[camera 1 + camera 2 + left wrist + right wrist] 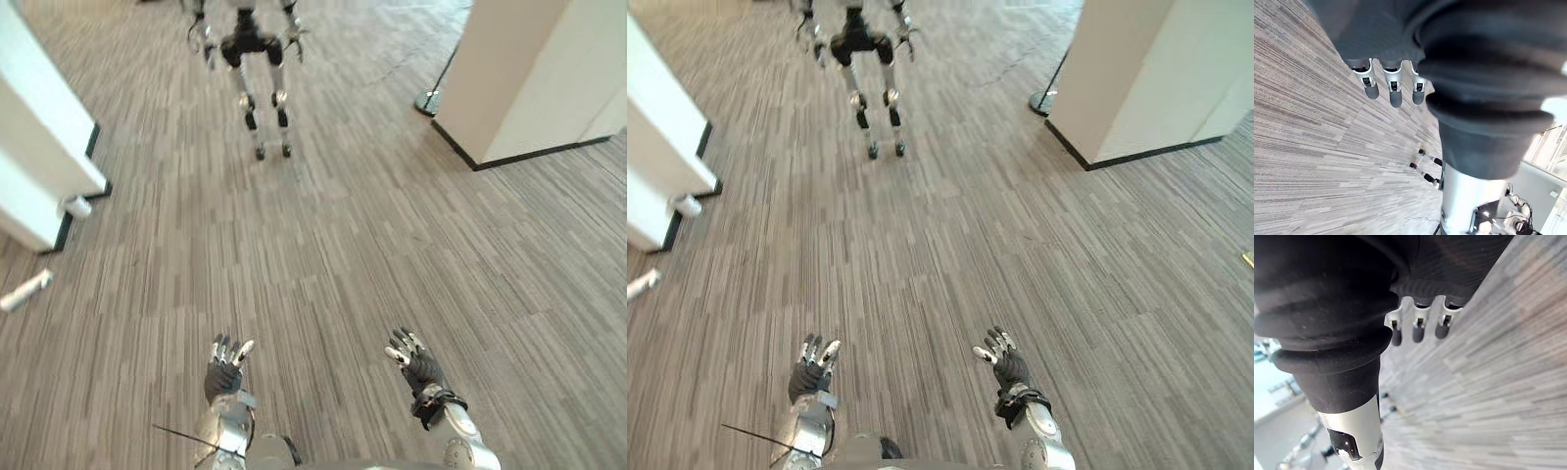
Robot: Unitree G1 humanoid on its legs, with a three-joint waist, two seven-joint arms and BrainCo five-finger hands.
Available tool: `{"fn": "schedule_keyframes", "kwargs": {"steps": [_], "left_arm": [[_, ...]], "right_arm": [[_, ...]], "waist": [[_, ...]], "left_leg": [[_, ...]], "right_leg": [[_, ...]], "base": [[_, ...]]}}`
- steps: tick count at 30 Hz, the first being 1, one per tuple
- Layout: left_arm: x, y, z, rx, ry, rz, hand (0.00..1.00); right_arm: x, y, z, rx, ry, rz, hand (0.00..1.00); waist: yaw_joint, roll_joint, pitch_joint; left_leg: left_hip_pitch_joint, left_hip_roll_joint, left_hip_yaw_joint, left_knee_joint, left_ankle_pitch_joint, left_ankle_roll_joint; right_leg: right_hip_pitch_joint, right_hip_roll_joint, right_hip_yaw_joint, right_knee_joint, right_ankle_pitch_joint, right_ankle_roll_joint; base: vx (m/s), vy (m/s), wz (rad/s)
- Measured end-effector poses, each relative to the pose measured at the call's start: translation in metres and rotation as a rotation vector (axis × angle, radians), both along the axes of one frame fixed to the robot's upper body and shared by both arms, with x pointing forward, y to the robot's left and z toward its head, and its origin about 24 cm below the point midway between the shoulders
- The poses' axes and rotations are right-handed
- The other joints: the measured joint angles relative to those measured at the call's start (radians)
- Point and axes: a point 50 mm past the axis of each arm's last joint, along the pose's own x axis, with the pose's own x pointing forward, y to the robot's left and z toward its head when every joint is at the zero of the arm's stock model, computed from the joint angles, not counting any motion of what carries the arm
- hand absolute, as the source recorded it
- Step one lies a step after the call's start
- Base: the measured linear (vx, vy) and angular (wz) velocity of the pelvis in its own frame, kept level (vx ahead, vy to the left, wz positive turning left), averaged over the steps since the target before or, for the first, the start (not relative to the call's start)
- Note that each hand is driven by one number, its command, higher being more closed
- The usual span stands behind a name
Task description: Organize washtable
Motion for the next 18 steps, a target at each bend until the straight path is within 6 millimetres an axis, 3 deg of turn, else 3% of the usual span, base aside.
{"fn": "schedule_keyframes", "kwargs": {"steps": [1,2,3,4,6,7,8,9,12,13,18], "left_arm": [[0.000,0.002,0.000,0.012,0.001,-0.005,0.00],[-0.001,0.005,0.000,0.040,0.008,-0.019,0.00],[0.000,0.010,0.002,0.062,0.007,-0.024,0.00],[0.001,0.010,0.002,0.065,0.005,-0.025,0.00],[0.007,0.006,0.003,0.063,-0.004,-0.041,0.00],[0.010,0.006,0.002,0.073,-0.003,-0.052,0.00],[0.011,0.006,0.000,0.081,0.009,-0.066,0.00],[0.012,-0.003,-0.002,0.068,0.015,-0.086,0.00],[0.009,-0.013,-0.004,0.046,0.022,-0.083,0.00],[-0.003,-0.008,-0.014,0.074,0.073,-0.139,0.00],[-0.004,-0.008,-0.016,0.074,0.082,-0.139,0.00]], "right_arm": [[-0.001,0.002,-0.001,0.006,0.005,0.001,0.00],[-0.002,0.009,-0.002,0.027,0.007,0.002,0.00],[-0.001,0.011,-0.001,0.034,0.001,-0.001,0.00],[0.000,0.011,0.000,0.034,-0.002,-0.002,0.00],[0.003,0.006,0.001,0.024,-0.010,-0.014,0.00],[0.000,0.004,0.000,0.017,-0.004,-0.024,0.00],[-0.005,-0.001,-0.002,0.002,0.006,-0.025,0.00],[-0.006,-0.008,-0.003,-0.023,0.020,-0.019,0.00],[0.002,-0.021,0.003,-0.074,-0.006,-0.009,0.00],[-0.001,-0.002,-0.003,-0.032,0.016,0.008,0.00],[-0.003,-0.003,-0.004,-0.033,0.025,0.006,0.00]], "waist": [[-0.006,-0.003,0.002],[-0.015,-0.007,0.004],[-0.012,-0.013,0.000],[-0.012,-0.013,0.000],[-0.020,0.002,0.006],[-0.025,-0.019,-0.003],[-0.024,-0.030,0.000],[-0.018,-0.002,-0.003],[-0.010,0.034,-0.024],[0.014,-0.058,-0.068],[0.014,-0.058,-0.068]], "left_leg": [[0.019,-0.002,-0.006,-0.009,0.000,0.000],[0.043,0.000,-0.024,-0.028,0.000,0.000],[0.059,0.012,-0.044,-0.045,0.002,-0.003],[0.059,0.015,-0.051,-0.046,0.002,-0.003],[0.059,0.043,-0.092,-0.056,0.008,-0.014],[0.057,0.037,-0.114,-0.056,0.023,-0.042],[0.075,0.016,-0.144,-0.058,0.022,-0.053],[0.071,0.035,-0.147,-0.055,0.038,-0.071],[0.049,0.037,-0.166,-0.109,0.050,-0.070],[0.016,-0.027,-0.203,-0.242,0.167,-0.068],[0.017,-0.027,-0.204,-0.243,0.167,-0.068]], "right_leg": [[-0.032,-0.011,0.015,0.068,-0.003,-0.003],[-0.076,-0.016,0.013,0.151,-0.076,-0.010],[-0.118,0.006,-0.028,0.131,-0.159,-0.020],[-0.126,0.012,-0.036,0.113,-0.170,-0.021],[-0.159,0.097,-0.037,-0.092,-0.186,-0.026],[-0.132,0.168,0.006,-0.364,-0.092,-0.025],[-0.127,0.164,0.019,-0.412,0.048,-0.031],[-0.115,0.180,0.016,-0.418,0.053,-0.039],[-0.075,0.208,0.000,-0.536,0.070,-0.040],[0.087,0.179,-0.032,-0.788,0.177,0.007],[0.088,0.179,-0.033,-0.788,0.177,0.007]], "base": [[0.24,0.074,0.38],[0.29,-0.012,0.41],[0.25,-0.026,0.35],[0.30,-0.126,0.42],[0.25,-0.165,0.53],[0.26,-0.147,0.81],[0.26,-0.123,0.67],[0.25,-0.093,0.37],[0.19,-0.061,0.00],[0.03,-0.007,0.01],[0.00,0.000,0.00]]}}
